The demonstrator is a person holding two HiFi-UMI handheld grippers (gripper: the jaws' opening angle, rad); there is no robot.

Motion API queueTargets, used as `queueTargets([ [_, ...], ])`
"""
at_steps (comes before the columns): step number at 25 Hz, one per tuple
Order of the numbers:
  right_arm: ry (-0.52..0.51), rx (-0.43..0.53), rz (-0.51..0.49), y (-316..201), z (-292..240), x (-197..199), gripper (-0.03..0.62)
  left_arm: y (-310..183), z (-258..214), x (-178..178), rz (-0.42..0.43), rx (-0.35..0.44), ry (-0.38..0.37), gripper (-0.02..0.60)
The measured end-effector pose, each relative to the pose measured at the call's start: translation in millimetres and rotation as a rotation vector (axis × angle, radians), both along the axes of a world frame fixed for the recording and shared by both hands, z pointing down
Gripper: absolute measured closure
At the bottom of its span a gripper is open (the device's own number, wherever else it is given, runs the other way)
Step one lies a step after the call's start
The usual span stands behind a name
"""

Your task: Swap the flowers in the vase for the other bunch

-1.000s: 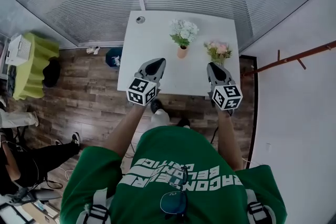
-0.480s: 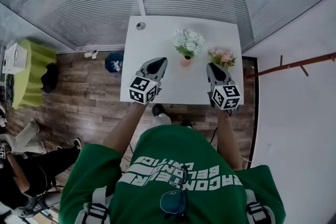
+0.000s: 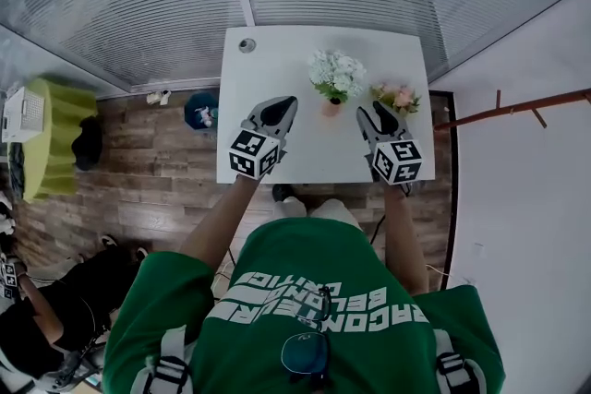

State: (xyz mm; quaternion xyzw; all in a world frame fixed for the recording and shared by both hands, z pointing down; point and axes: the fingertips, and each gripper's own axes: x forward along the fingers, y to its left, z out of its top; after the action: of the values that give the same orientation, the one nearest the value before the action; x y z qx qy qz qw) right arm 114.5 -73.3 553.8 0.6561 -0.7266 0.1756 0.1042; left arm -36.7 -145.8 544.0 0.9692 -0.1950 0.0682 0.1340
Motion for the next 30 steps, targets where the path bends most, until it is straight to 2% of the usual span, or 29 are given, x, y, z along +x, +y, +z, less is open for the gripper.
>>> queueTargets([
  [10, -0.002, -0.055, -0.051, -21.3, 21.9, -2.3, 0.355, -8.4, 0.7, -1.2, -0.017, 0.0, -0.016, 0.572],
  [24, -0.003, -0.159, -0.187, -46.3, 73.3, 10.9, 0.342, -0.8, 7.6, 7.7, -0.132, -0.018, -0.055, 0.572],
  [30, -0.033, -0.186, -0.248, -57.9, 88.7, 6.6, 0.342, 4.4, 10.1, 10.6, -0.174, -0.029, -0.067, 0.572],
])
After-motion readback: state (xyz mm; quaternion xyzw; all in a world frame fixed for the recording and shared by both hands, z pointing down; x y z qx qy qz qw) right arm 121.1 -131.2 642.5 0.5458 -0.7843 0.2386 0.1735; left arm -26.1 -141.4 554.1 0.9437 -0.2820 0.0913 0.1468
